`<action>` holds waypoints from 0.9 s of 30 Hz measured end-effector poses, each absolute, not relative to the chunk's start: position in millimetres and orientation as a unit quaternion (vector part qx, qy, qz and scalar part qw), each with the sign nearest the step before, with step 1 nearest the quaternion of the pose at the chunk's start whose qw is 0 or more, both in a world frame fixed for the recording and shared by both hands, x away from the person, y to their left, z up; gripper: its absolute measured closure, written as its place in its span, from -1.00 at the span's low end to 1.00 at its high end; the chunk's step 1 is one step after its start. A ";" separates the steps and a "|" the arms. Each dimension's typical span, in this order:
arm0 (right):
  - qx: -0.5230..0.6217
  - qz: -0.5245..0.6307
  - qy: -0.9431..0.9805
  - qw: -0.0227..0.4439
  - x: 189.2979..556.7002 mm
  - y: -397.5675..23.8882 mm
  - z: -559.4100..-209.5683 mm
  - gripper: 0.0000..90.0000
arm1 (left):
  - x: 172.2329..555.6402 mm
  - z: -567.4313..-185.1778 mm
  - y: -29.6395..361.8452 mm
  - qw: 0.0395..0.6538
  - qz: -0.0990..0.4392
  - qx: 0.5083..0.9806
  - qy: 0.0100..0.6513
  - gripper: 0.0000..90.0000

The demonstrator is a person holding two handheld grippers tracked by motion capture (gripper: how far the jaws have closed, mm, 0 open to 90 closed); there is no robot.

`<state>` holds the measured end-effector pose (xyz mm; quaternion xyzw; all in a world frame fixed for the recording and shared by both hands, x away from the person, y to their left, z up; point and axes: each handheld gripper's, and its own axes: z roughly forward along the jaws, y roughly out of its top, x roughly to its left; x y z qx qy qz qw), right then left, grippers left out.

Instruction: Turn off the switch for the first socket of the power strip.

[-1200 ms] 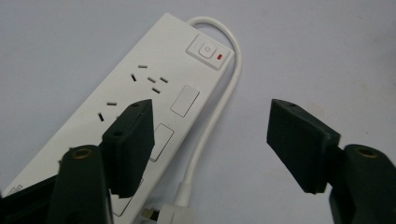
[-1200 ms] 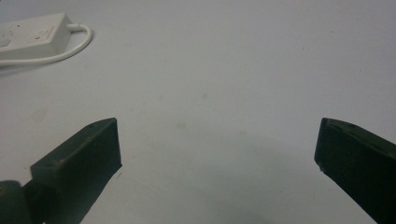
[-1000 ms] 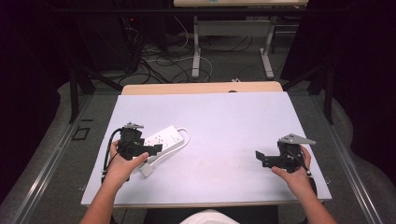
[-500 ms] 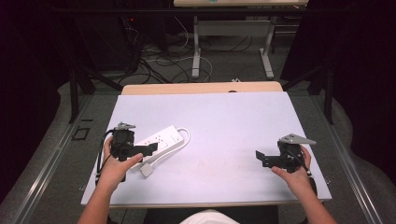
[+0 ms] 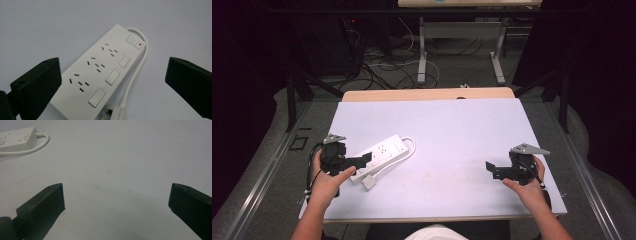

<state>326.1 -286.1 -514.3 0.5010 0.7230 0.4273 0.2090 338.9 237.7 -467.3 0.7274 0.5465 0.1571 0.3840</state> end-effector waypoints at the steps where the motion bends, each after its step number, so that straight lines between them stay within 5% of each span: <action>1: 0.501 0.427 0.723 0.210 326.2 -286.2 -514.3 -1.00 | 338.5 -467.9 239.5 0.386 0.159 0.724 0.549 -0.99; 27: 0.503 0.425 0.723 0.207 326.5 -287.0 -516.1 -1.00 | 336.6 -492.1 271.1 0.390 0.176 0.694 0.579 -0.97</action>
